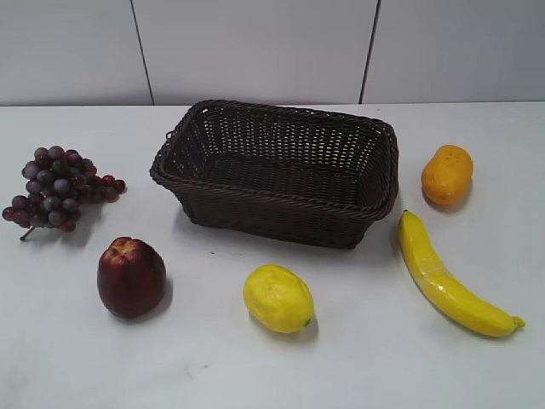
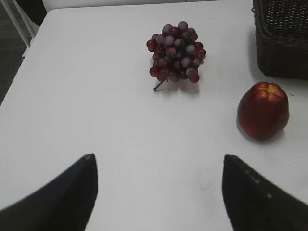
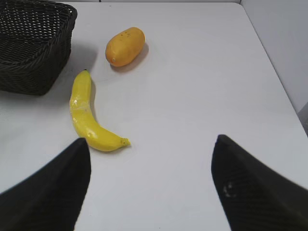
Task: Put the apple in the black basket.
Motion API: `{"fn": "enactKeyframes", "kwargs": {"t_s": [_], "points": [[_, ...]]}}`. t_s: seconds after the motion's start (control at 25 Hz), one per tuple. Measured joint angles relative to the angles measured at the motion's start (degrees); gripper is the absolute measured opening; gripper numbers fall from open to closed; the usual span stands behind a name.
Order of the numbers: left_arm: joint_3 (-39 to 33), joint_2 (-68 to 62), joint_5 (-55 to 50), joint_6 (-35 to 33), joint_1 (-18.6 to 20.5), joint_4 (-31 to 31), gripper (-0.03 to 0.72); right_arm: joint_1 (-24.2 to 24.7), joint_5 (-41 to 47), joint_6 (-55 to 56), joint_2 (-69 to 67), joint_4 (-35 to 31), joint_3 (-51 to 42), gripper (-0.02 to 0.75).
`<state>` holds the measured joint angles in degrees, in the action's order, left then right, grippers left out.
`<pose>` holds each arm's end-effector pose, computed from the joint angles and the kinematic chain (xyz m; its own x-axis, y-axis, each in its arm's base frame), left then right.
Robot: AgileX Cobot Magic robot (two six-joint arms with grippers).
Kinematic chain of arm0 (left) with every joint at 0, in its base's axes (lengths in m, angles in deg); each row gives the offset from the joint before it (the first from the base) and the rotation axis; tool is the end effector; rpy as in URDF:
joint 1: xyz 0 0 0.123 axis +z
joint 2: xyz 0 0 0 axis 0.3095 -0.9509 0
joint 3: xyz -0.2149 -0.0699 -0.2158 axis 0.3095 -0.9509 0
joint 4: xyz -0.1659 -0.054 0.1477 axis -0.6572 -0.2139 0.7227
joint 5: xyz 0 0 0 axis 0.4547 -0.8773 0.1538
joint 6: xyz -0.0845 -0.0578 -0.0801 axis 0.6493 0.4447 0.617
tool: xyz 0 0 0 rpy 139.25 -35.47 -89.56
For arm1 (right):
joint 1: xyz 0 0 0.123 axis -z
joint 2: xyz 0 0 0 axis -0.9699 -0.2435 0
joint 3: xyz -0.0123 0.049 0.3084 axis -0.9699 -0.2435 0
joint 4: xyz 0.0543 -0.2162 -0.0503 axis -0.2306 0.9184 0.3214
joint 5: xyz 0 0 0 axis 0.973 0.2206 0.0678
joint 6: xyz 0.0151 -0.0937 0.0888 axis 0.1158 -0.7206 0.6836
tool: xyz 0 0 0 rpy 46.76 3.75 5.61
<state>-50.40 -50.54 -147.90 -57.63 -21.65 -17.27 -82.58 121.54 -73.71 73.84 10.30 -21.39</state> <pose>-0.0197 -0.0076 0.2398 -0.4858 0.0624 -0.8718 0.1376 0.9905 -0.0058 -0.0164 -0.0140 0.2503 -0.4310 -0.0038 -0.9024 -0.0125 0.9999 0.0018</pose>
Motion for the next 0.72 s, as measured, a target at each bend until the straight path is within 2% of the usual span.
{"fn": "enactKeyframes", "kwargs": {"t_s": [0.4,0.6,0.72], "points": [[0.55,-0.01,1.37,0.00,0.00,0.00,0.591,0.00,0.04,0.00,0.00,0.00,0.00,0.589],[3.86,-5.90,14.44,0.00,0.00,-1.56,0.599,0.00,0.05,0.00,0.00,0.00,0.00,0.589],[6.27,-14.37,17.49,-0.07,0.00,-3.85,0.617,0.00,0.01,0.00,0.00,0.00,0.00,0.589]]}}
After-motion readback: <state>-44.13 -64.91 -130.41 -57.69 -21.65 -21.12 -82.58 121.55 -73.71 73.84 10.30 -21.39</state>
